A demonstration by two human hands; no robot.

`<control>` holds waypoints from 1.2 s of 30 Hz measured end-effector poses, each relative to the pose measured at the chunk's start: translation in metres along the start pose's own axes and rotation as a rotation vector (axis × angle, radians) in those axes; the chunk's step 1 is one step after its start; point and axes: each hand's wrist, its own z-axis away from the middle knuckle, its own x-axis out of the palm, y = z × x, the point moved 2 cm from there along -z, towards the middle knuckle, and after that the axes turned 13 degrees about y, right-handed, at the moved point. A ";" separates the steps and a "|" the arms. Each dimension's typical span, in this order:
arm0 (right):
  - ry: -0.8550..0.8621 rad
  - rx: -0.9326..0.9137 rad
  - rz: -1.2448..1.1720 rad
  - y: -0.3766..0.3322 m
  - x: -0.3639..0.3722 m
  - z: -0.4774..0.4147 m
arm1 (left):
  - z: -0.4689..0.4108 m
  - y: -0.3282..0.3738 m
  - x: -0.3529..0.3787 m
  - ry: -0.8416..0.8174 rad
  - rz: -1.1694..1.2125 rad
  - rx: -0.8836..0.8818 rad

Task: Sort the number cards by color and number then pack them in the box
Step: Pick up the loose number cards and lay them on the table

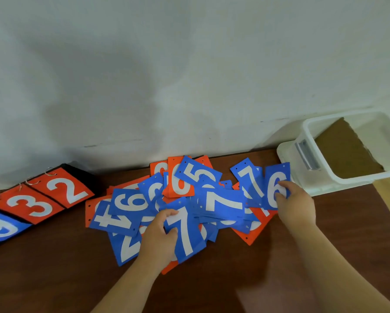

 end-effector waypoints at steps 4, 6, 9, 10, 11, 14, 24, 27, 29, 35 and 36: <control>-0.114 0.066 -0.240 0.008 -0.025 0.039 | 0.024 0.003 -0.017 0.005 0.003 0.078; -0.206 0.056 -0.302 0.017 -0.032 0.070 | 0.040 -0.003 -0.026 0.029 -0.009 0.123; -0.276 0.006 -0.268 0.036 -0.039 0.116 | 0.070 -0.020 -0.034 0.014 -0.042 0.166; -0.301 -0.016 -0.240 0.045 -0.041 0.131 | 0.081 -0.027 -0.036 -0.006 -0.056 0.170; -0.330 -0.034 -0.214 0.056 -0.042 0.146 | 0.093 -0.035 -0.038 -0.025 -0.069 0.174; -0.405 -0.099 -0.051 0.096 -0.046 0.185 | 0.123 -0.056 -0.042 -0.042 -0.109 0.171; -0.519 -0.188 0.339 0.178 -0.052 0.265 | 0.174 -0.093 -0.047 -0.126 -0.218 0.196; -0.428 -0.247 0.419 0.184 -0.058 0.273 | 0.185 -0.094 -0.043 -0.162 -0.241 0.223; -0.411 -0.292 0.454 0.181 -0.060 0.273 | 0.192 -0.093 -0.036 -0.186 -0.228 0.251; -0.580 0.089 -0.264 0.124 -0.085 0.276 | 0.213 -0.075 -0.001 -0.248 -0.146 0.334; -0.631 0.091 -0.313 0.117 -0.089 0.278 | 0.218 -0.071 0.007 -0.266 -0.116 0.334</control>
